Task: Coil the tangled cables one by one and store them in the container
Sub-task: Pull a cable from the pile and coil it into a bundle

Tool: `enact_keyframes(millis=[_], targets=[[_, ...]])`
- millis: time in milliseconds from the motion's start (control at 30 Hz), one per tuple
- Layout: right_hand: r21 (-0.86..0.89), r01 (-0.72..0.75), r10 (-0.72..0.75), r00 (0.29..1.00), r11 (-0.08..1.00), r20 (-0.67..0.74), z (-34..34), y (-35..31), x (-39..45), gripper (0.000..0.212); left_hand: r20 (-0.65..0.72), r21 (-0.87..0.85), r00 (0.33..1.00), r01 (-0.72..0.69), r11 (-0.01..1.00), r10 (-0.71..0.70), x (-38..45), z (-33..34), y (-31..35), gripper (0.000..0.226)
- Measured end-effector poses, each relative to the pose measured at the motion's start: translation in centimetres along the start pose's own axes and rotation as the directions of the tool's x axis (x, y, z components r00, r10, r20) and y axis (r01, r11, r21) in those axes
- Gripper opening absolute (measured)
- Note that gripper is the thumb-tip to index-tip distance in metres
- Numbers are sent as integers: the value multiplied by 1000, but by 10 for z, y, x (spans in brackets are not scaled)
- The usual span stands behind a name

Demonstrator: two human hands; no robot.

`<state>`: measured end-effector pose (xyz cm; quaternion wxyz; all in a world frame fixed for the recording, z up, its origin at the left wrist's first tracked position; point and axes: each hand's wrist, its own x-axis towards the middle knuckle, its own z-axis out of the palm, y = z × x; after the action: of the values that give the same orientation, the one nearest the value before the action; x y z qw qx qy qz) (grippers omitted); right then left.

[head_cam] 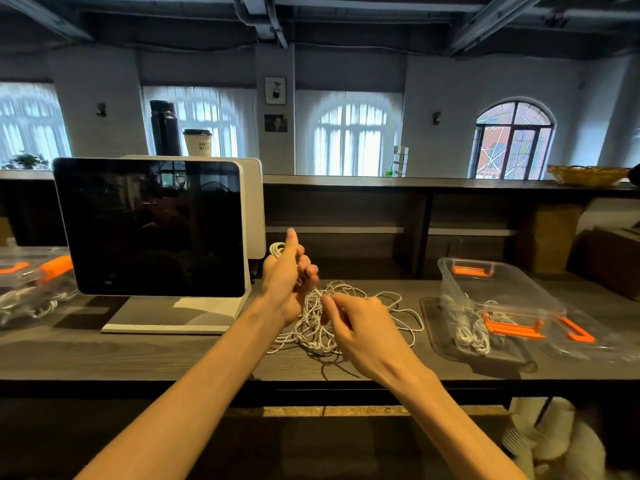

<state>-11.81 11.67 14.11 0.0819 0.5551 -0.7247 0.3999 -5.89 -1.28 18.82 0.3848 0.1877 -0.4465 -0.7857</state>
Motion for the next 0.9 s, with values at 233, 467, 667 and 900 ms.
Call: enact_keyframes(millis=[233, 467, 667, 900], targets=[[-450, 354, -305, 935, 820, 179, -24, -10, 4, 18, 16, 393, 994, -106, 914, 109, 5, -8, -6, 43], [-87, 286, -292, 954, 954, -69, -41, -6, 31, 12, 424, 603, 852, -13, 798, -306, -5, -19, 1, 85], [93, 156, -139, 976, 983, -165, -39, -1, 39, 21, 641, 511, 626, 86, 855, -445, -5, -23, 3, 80], [247, 106, -121, 991, 963, 49, -49, 4, 36, 14, 645, 621, 486, 115, 775, -589, -4, -40, 8, 49]])
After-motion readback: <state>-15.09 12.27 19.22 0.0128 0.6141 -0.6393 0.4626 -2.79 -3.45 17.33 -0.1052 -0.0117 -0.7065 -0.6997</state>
